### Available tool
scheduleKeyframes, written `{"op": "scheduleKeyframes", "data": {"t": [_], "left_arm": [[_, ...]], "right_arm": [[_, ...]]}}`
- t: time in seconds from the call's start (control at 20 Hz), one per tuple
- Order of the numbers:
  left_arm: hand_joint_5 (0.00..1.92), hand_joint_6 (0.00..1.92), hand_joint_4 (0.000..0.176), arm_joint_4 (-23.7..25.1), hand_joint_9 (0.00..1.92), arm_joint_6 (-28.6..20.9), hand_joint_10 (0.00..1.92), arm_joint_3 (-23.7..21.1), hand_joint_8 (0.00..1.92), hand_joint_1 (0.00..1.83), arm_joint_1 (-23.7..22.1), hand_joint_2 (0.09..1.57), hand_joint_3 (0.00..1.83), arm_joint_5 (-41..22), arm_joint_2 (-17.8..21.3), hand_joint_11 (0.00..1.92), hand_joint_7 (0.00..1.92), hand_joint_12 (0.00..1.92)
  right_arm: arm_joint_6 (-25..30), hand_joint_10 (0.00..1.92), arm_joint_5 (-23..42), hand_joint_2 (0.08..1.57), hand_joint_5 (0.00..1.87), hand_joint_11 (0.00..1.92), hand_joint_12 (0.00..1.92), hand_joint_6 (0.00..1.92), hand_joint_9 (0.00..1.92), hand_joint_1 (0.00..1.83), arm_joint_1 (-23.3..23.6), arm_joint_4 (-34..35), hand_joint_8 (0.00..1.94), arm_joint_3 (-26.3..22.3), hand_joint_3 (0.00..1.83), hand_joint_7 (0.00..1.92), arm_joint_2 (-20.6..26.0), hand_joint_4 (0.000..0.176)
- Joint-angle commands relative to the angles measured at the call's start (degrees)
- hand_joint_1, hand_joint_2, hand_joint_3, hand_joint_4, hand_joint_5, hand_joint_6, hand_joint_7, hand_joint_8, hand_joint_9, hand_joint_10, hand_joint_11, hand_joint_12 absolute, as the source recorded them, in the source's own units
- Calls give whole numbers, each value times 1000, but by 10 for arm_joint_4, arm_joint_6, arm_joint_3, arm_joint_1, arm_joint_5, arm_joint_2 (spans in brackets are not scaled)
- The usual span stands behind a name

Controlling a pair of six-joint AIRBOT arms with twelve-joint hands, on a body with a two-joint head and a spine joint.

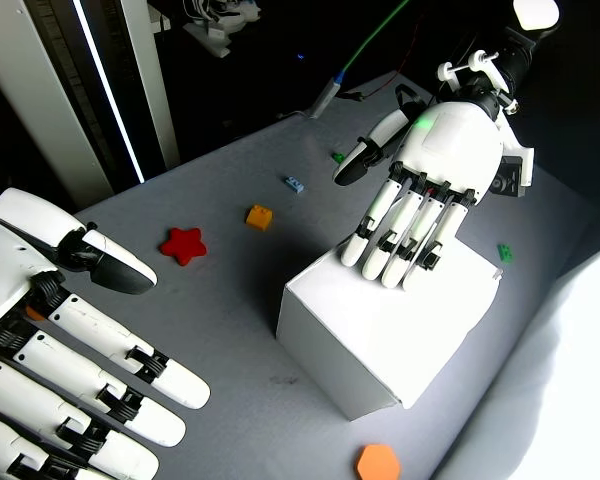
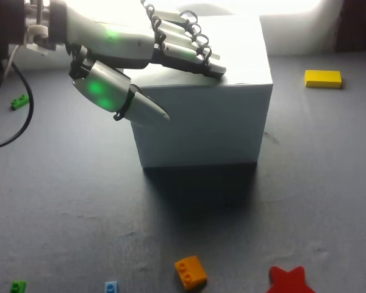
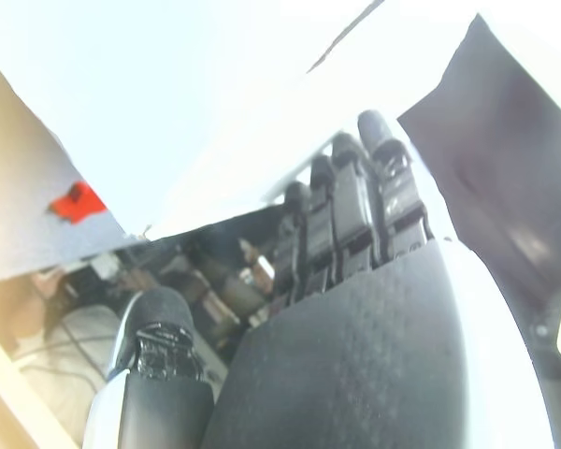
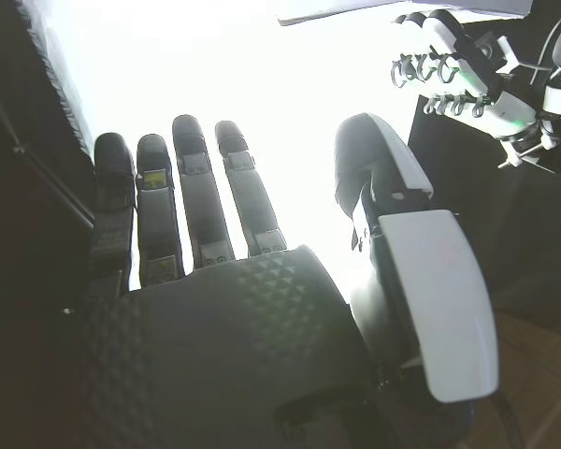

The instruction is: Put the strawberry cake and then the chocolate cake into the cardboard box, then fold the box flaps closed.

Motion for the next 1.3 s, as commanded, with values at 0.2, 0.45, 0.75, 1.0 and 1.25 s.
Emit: {"op": "scheduleKeyframes", "data": {"t": [0.2,0.45,0.75,1.0,1.25], "left_arm": [[185,0,0,-11,198,0,2,-12,0,0,6,1225,0,-5,13,0,196,671],[192,0,0,-8,180,-9,0,-21,1,0,-26,1240,3,-5,40,0,196,660],[188,0,0,48,172,-55,7,-51,4,0,-68,1236,0,-12,105,0,188,656],[189,2,0,103,204,-97,7,-88,2,0,-93,1232,0,-15,171,0,209,694],[404,29,9,134,563,-108,62,-145,29,0,-67,1199,0,-19,233,103,555,1191]], "right_arm": [[2,2,64,1371,181,0,603,3,148,0,8,-11,2,4,0,208,6,0],[2,6,63,1375,153,0,494,2,128,0,8,-11,2,4,0,187,6,0],[2,8,56,1362,160,0,510,3,135,0,8,-11,6,4,0,191,6,0],[2,6,16,1342,157,0,431,1,136,0,9,-29,5,3,0,175,5,0],[-18,100,-26,1196,332,0,987,59,381,0,8,-47,57,3,0,423,2,0]]}}
